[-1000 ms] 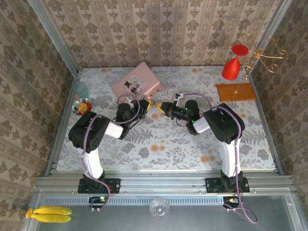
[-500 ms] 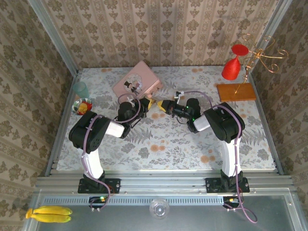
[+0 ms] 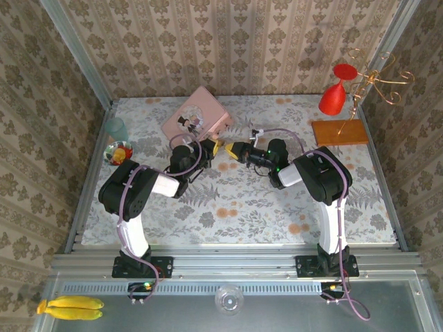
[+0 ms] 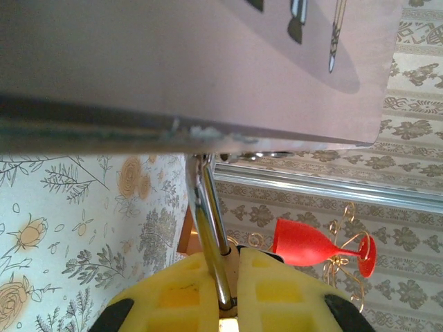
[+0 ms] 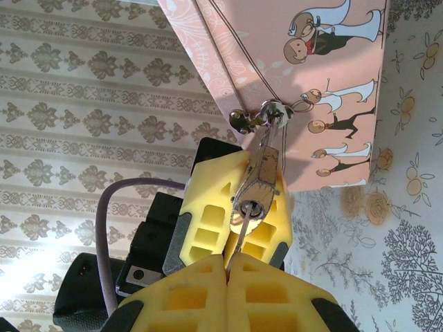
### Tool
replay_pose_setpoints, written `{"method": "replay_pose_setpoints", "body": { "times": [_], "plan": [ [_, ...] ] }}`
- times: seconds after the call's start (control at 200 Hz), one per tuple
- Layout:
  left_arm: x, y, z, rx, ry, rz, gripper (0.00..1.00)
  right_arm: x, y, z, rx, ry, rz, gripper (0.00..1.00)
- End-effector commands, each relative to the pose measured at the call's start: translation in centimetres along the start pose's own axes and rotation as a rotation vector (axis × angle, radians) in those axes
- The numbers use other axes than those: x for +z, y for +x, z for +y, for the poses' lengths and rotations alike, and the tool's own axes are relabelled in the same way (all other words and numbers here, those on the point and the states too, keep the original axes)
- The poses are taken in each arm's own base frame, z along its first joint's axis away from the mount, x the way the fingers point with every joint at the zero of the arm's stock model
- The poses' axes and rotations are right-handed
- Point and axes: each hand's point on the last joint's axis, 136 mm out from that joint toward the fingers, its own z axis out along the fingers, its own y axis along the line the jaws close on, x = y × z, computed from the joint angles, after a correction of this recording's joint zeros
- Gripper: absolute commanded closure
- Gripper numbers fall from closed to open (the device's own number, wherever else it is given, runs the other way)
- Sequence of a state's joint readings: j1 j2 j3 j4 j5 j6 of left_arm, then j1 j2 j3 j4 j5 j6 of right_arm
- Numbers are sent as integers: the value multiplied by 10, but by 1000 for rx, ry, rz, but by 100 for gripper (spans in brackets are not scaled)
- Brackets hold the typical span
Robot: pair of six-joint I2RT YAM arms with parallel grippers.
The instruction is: Unlock the padlock with the key
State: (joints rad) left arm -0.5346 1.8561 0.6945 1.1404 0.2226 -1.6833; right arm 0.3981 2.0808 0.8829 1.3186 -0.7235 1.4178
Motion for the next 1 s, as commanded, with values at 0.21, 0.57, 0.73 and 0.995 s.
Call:
{"method": "replay_pose_setpoints", "body": {
  "times": [0.21,0.57,0.73,0.995],
  "plan": [
    [-7,72,-69,50,198,260,100,6,-7,29,-44,-57,-5,100],
    [-8,76,-72,55,202,269,100,1,-17,18,-14,-36,-33,99],
    [-7,78,-70,58,192,273,100,-1,-16,12,-6,-21,-40,91],
    [-6,80,-65,58,175,278,100,-2,-16,7,6,-11,-47,89]
  ]
}}
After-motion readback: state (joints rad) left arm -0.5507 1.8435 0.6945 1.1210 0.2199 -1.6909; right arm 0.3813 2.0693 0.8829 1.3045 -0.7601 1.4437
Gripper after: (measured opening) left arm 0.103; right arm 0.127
